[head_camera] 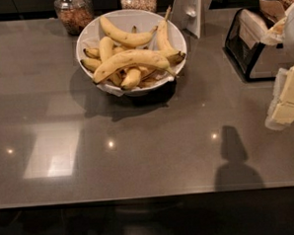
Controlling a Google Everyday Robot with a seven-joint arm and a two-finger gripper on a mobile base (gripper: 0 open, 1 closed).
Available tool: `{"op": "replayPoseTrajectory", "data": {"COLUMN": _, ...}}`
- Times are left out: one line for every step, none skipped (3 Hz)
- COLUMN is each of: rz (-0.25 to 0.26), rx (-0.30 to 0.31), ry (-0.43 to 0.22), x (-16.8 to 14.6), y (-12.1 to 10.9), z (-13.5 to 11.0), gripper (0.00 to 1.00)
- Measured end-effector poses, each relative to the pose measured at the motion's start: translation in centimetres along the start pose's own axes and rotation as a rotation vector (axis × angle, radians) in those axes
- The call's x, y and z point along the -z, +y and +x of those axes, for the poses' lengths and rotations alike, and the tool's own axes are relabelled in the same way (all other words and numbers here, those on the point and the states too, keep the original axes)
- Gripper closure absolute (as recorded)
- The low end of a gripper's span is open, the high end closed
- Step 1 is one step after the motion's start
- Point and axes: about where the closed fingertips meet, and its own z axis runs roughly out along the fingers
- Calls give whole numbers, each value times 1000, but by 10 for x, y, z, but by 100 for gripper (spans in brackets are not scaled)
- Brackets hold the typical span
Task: Pick banana from white bowl
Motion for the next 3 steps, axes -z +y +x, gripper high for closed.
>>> {"op": "replayPoseTrajectory", "data": {"rz": 0, "rx": 0, "ry": 0, "x": 0, "y": 0, "z": 0, "gripper": 0}}
{"op": "replayPoseTrajectory", "data": {"rz": 28, "rx": 35, "ry": -88, "x": -4, "y": -8, "z": -21, "gripper": 0}}
{"op": "replayPoseTrajectory", "data": {"rz": 63, "rx": 87, "ry": -246, "x": -15, "y": -27, "z": -56, "gripper": 0}}
